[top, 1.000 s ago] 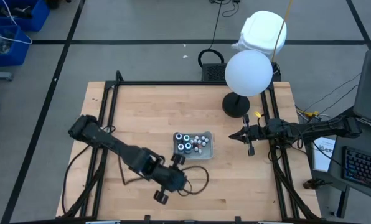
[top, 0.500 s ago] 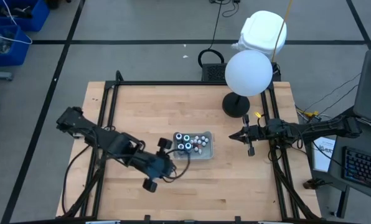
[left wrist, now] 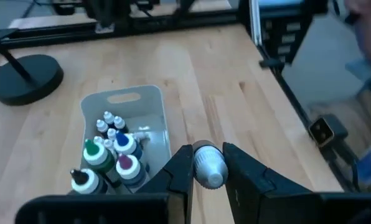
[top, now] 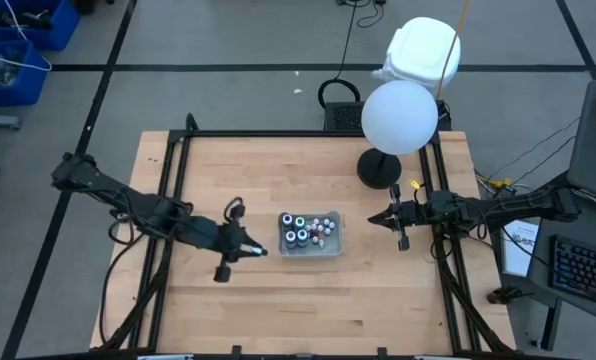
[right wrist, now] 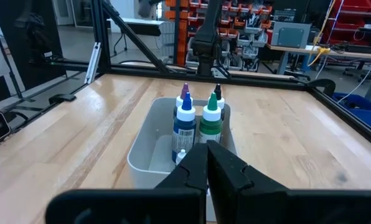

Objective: Pick & Place food coloring
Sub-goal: Put the small blue food coloring bottle into the gray bin

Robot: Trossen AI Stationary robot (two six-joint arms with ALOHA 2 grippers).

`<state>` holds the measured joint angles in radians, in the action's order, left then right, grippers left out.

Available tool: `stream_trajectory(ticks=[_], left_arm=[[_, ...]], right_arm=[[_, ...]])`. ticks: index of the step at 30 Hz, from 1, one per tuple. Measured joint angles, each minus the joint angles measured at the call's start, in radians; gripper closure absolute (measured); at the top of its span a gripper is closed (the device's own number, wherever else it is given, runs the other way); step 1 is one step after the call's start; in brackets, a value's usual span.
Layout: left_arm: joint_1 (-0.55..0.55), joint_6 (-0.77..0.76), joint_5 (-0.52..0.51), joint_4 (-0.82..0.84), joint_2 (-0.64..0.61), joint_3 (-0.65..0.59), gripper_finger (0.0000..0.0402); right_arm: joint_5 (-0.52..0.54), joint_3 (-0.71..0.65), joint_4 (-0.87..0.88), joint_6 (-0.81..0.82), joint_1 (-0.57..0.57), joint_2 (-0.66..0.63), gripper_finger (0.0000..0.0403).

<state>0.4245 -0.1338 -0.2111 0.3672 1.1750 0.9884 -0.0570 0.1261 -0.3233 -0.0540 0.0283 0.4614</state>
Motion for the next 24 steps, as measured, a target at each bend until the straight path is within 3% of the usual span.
stream_trajectory(ticks=[4, 8, 15, 19, 24], left_arm=[[-0.008, -0.027, 0.0, -0.152, -0.091, -0.176, 0.0333], [-0.034, -0.056, 0.0, -0.201, -0.134, -0.266, 0.0333], [-0.119, -0.036, 0.067, -0.25, -0.098, -0.28, 0.0333], [-0.168, 0.051, 0.137, -0.321, -0.083, -0.279, 0.0333], [-0.239, 0.143, 0.151, -0.377, -0.082, -0.279, 0.0333]], right_arm=[[0.0, 0.0, -0.001, 0.012, 0.0, 0.0, 0.0403], [0.0, 0.0, 0.0, 0.016, 0.0, 0.0, 0.0403], [0.001, 0.0, -0.019, 0.011, 0.0, 0.0, 0.0403], [0.002, 0.0, -0.039, 0.008, 0.0, 0.0, 0.0403], [0.003, -0.031, -0.083, -0.019, 0.0, 0.0, 0.0403]])
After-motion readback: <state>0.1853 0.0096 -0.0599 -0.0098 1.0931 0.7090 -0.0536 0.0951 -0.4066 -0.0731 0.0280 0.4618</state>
